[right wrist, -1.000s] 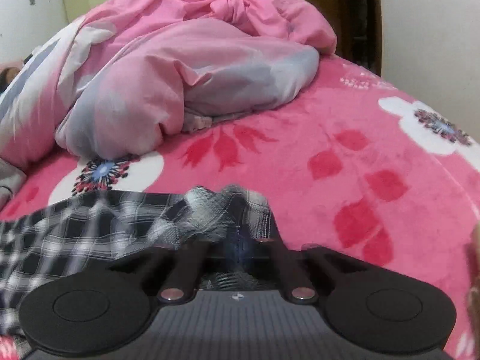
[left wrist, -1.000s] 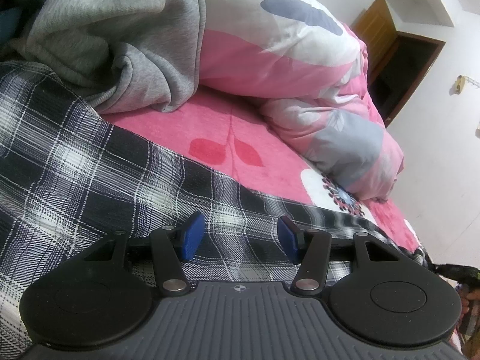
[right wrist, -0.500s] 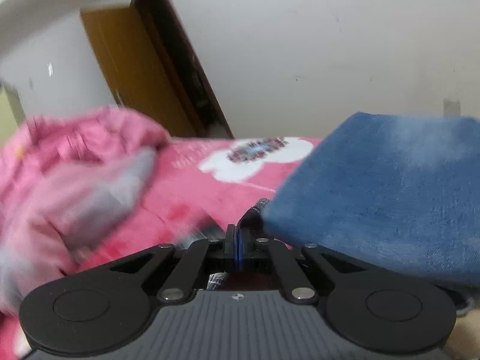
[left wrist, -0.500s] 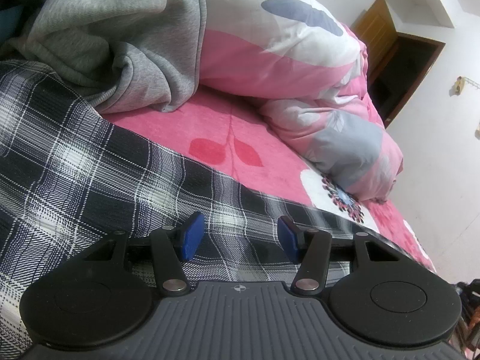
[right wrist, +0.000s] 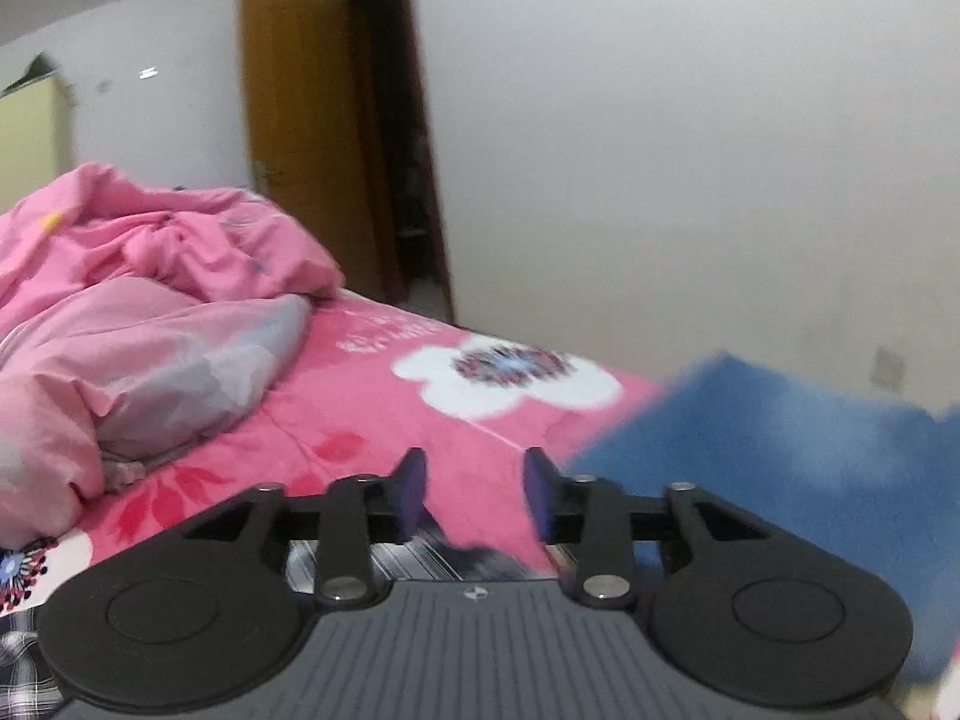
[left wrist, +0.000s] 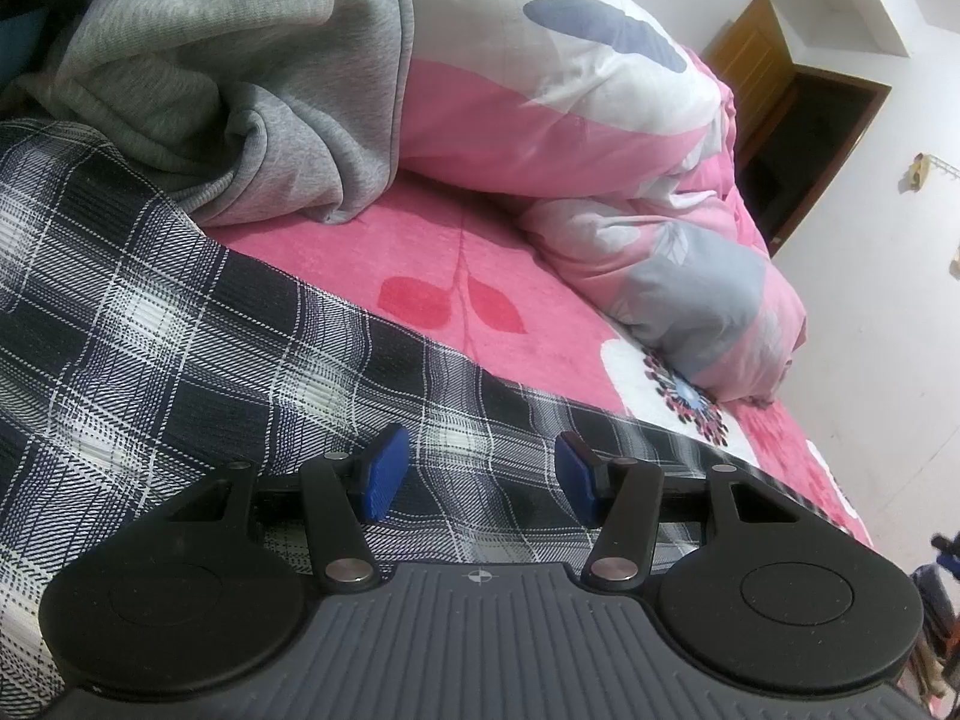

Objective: Fold clothes

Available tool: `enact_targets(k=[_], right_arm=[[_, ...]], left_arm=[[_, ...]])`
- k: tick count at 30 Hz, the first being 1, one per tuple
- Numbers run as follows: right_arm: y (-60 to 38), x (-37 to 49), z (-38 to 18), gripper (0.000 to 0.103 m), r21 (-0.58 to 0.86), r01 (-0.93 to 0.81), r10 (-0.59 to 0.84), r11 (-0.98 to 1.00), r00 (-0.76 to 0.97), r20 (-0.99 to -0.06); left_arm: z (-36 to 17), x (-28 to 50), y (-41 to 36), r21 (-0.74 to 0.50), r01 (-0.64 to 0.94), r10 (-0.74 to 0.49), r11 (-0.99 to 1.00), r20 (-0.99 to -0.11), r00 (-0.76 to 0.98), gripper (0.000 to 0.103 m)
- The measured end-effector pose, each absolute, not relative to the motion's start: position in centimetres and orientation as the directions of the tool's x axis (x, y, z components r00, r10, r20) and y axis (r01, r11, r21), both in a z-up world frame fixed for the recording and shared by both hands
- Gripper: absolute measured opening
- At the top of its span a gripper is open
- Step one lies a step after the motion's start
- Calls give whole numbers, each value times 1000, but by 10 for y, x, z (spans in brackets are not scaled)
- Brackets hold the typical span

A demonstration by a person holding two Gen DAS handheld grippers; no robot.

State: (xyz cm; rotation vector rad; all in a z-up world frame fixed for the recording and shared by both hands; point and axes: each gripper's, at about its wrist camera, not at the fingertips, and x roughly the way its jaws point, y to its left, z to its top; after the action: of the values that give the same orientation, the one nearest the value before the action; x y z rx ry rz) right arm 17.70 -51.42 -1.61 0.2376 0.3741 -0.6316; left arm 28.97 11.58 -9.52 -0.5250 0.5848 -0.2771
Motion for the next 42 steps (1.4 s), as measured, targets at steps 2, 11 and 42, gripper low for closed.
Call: enact_targets(k=[2, 11, 42], right_arm=[[-524, 198, -16, 47, 124, 549, -445, 826, 772, -454], [-601, 318, -66, 52, 226, 525, -195, 821, 629, -752], [-584, 357, -84, 4, 10, 494, -357, 870, 642, -679]], left_arm=[[-95, 290, 116, -544, 101, -391, 833, -450, 803, 54], [-97, 290, 118, -564, 102, -402, 819, -439, 804, 54], [-96, 310, 124, -583, 63, -354, 810, -400, 846, 53]])
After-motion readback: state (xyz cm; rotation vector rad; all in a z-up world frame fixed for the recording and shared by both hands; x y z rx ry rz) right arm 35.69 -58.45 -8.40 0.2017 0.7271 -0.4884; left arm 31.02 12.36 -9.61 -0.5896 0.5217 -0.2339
